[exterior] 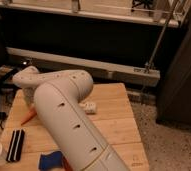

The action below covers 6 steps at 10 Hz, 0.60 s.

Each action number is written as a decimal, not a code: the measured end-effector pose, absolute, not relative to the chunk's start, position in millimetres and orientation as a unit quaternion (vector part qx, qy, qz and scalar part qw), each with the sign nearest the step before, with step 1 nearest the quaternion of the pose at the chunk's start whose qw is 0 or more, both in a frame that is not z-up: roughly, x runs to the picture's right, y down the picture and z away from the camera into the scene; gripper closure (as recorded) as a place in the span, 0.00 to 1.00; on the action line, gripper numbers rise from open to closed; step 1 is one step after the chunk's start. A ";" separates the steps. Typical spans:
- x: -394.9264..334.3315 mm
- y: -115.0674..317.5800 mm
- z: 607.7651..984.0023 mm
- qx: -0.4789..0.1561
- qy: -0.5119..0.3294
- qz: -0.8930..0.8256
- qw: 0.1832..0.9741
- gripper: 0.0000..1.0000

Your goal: Place the pepper in the ceramic bowl

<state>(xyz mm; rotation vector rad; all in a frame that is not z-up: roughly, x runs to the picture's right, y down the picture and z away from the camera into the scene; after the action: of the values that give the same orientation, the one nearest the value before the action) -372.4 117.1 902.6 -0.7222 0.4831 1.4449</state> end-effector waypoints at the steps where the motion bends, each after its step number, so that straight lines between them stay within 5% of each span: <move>1: -372.9 119.1 903.0 -0.324 0.218 0.636 0.666 0.63; 6: -380.6 121.6 905.2 -0.334 0.230 0.616 0.676 0.63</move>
<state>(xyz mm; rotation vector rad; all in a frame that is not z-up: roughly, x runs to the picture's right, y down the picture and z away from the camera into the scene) -380.6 121.6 905.2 -0.7503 0.5176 1.3848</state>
